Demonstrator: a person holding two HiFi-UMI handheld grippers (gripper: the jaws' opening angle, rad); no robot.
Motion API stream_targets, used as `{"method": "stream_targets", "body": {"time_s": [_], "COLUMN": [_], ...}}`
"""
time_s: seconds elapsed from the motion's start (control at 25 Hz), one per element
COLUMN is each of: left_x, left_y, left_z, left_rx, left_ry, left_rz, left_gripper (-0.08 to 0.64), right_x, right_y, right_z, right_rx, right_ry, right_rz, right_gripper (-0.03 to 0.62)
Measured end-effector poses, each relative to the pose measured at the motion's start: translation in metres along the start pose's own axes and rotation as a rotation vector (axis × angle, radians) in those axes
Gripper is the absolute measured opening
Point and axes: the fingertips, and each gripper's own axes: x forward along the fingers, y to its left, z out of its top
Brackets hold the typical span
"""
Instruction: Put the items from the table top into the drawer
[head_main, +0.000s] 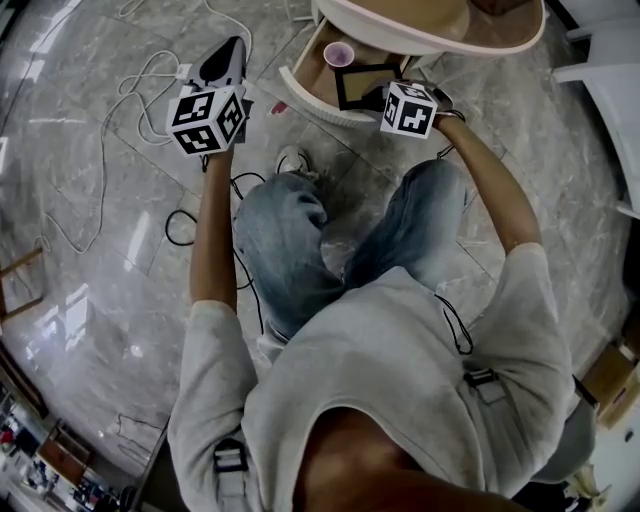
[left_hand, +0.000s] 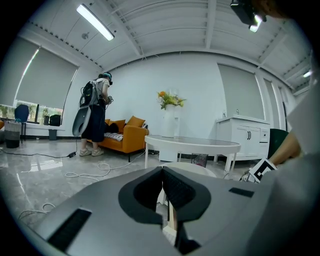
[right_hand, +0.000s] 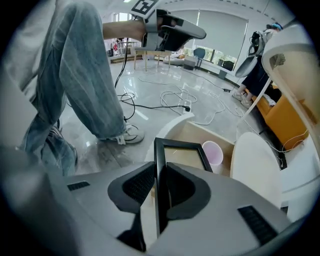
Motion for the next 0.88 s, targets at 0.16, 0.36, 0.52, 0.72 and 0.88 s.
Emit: {"method": "stream_targets", "body": {"time_s": [0.16, 0.36, 0.52, 0.72, 0.88], "left_x": [0.005, 0.011, 0.015, 0.017, 0.019], "left_y": [0.001, 0.004, 0.009, 0.019, 0.027], "left_z": [-0.005, -0.012, -0.018, -0.023, -0.027], "left_rx": [-0.003, 0.002, 0.004, 0.007, 0.008], "left_ry": [0.007, 0.019, 0.029, 0.041, 0.047], "left_rz": [-0.003, -0.004, -0.001, 0.007, 0.013], "left_gripper": [0.015, 0.015, 0.015, 0.015, 0.015], "right_x": [0.013, 0.030, 0.050, 0.074, 0.087], "right_y": [0.000, -0.010, -0.015, -0.018, -0.022], "right_z": [-0.015, -0.018, -0.016, -0.017, -0.018], "right_rx": [0.011, 0.044, 0.029, 0.005, -0.001], "right_ry": [0.034, 0.040, 0.060, 0.097, 0.102], "right_rz": [0.038, 0.064, 0.091, 0.125, 0.131], "right_gripper": [0.091, 0.091, 0.091, 0.092, 0.092]}}
